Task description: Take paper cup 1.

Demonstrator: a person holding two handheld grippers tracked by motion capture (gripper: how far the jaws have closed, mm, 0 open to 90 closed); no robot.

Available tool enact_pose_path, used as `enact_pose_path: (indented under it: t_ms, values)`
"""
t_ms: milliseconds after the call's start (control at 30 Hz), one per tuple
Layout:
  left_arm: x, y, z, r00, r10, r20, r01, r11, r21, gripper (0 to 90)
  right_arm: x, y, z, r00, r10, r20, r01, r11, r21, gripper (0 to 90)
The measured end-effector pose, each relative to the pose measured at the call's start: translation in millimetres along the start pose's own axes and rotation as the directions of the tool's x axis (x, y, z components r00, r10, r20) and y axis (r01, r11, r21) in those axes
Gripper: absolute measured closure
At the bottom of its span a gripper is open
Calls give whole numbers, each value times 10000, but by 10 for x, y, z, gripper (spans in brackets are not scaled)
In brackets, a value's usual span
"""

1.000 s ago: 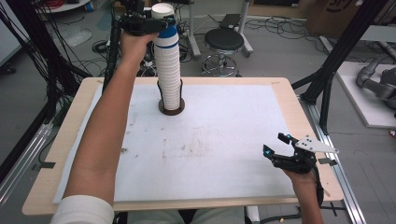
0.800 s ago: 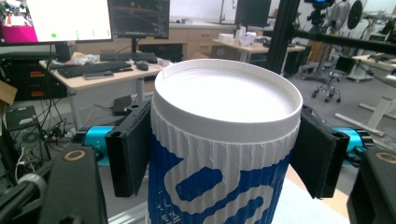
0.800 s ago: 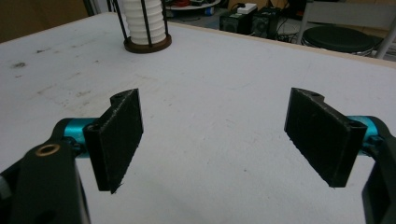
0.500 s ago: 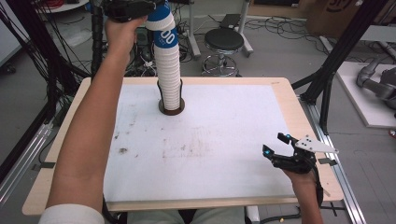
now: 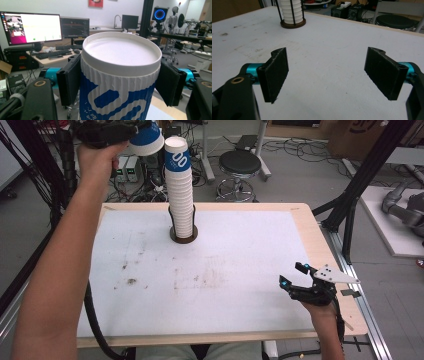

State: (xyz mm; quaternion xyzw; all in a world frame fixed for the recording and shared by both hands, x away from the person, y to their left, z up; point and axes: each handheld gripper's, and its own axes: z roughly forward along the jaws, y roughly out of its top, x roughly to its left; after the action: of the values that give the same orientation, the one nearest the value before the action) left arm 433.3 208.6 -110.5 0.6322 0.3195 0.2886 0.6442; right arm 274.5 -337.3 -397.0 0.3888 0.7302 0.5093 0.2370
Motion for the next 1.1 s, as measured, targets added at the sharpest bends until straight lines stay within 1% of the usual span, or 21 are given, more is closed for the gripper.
enact_pose_path:
  t_ms: [167, 267, 333, 400, 433, 500, 567, 667, 733, 800, 933, 1033, 1100]
  values:
    - [41, -138, -220, 9995, -160, 260, 159, 9999, 45, 289, 35, 9, 42, 9999, -71, -104, 72, 10000, 68, 199]
    - [31, -232, -351, 9991, -40, 411, 35, 9999, 125, 289, 47, 14, 59, 9998, -85, -157, 86, 9999, 84, 199]
    - [15, -316, -439, 9985, 86, 538, -101, 9996, 282, 289, 48, 18, 69, 9998, -130, -159, 130, 9999, 45, 199]
    - [-2, -395, -500, 9978, 71, 652, -95, 9993, 362, 289, 59, 21, 81, 9996, -184, -194, 186, 9998, 53, 199]
    - [-16, -444, -530, 9974, 32, 713, -61, 9992, 395, 289, 67, 23, 84, 9997, -133, -215, 135, 9999, 74, 199]
    - [-43, -551, -582, 9959, 50, 905, -96, 9987, 501, 289, 75, 26, 93, 9996, -185, -212, 186, 9998, 70, 199]
    - [-78, -667, -607, 9939, -35, 1107, -34, 9981, 622, 289, 83, 30, 100, 9994, -244, -252, 246, 9997, 72, 199]
    - [-147, -810, -607, 9902, 221, 1382, -350, 9952, 918, 289, 105, 36, 115, 9993, -271, -272, 273, 9996, 66, 199]
    - [-199, -888, -606, 9879, 296, 1522, -456, 9937, 1025, 289, 118, 42, 130, 9990, -288, -327, 290, 9996, 72, 199]
    - [-240, -968, -603, 9846, 232, 1735, -420, 9936, 1051, 288, 127, 51, 146, 9989, -316, -341, 317, 9995, 34, 199]
    - [-336, -1164, -612, 9796, 106, 2006, -321, 9940, 1045, 288, 150, 61, 168, 9983, -166, -553, 168, 9999, 24, 199]
    - [-413, -1314, -623, 9761, 161, 2167, -395, 9938, 1043, 288, 188, 67, 211, 9969, -102, -774, 107, 9999, 58, 199]
    - [-457, -1404, -626, 9738, 164, 2270, -412, 9937, 1046, 288, 209, 77, 246, 9961, -209, -863, 211, 9998, 19, 199]
